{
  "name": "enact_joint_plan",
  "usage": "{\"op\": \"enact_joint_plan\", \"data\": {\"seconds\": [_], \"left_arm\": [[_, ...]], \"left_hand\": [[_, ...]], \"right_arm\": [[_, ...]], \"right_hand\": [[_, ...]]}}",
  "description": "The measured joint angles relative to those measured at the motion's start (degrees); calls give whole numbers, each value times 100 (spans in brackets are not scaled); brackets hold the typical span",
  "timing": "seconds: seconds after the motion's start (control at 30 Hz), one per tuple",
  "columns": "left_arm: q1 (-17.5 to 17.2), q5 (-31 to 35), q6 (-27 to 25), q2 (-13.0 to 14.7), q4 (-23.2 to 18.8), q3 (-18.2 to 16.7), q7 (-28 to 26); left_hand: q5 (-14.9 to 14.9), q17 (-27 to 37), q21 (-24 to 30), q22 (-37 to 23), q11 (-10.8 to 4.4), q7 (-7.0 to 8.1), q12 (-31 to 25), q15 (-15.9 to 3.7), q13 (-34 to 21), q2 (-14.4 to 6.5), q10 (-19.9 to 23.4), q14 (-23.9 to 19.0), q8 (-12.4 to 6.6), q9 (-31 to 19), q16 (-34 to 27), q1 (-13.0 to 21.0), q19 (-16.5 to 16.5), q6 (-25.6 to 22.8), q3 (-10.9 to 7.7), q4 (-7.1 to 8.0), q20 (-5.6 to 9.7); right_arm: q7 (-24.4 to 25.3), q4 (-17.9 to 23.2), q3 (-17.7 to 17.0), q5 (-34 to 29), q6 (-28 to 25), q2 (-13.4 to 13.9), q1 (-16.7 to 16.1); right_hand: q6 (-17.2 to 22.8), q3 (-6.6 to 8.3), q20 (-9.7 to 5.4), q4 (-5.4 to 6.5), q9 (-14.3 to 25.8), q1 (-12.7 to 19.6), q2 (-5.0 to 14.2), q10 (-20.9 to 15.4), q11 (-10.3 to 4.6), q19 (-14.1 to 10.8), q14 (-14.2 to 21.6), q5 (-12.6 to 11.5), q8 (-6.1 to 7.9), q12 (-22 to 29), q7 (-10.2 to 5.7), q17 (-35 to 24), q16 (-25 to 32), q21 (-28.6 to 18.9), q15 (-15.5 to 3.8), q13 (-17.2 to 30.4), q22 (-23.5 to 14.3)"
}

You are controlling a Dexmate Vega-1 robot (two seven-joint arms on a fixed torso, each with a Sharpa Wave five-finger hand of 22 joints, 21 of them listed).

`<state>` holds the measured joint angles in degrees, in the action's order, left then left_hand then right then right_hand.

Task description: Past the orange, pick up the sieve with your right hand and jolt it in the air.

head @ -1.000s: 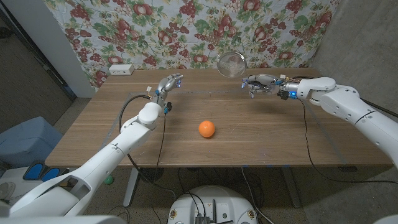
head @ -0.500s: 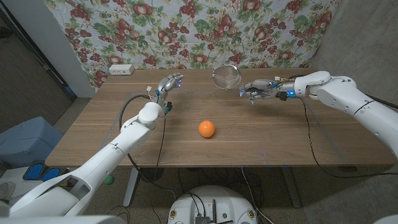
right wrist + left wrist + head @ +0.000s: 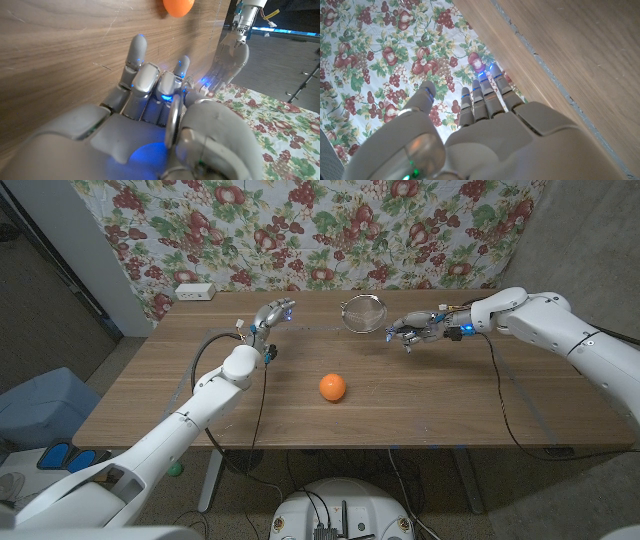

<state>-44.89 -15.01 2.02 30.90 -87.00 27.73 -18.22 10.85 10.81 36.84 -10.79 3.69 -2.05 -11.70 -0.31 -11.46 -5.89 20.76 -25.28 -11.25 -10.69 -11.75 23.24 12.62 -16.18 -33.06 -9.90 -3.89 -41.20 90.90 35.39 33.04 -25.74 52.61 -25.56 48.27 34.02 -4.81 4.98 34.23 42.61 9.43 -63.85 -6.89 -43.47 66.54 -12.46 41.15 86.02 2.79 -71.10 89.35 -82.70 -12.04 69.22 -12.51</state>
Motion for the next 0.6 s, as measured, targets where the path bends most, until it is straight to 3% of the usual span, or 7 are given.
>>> {"op": "enact_joint_plan", "data": {"seconds": [0.6], "left_arm": [[-110,13,-48,38,-172,-27,-54]], "left_hand": [[0,-1,0,0,0,0,0,0,0,0,0,0,0,0,0,0,0,0,-15,-15,0]], "right_arm": [[106,151,-200,129,174,93,-238]], "right_hand": [[-8,24,0,24,-26,0,0,0,0,0,0,0,44,0,8,0,0,-80,0,36,54]]}}
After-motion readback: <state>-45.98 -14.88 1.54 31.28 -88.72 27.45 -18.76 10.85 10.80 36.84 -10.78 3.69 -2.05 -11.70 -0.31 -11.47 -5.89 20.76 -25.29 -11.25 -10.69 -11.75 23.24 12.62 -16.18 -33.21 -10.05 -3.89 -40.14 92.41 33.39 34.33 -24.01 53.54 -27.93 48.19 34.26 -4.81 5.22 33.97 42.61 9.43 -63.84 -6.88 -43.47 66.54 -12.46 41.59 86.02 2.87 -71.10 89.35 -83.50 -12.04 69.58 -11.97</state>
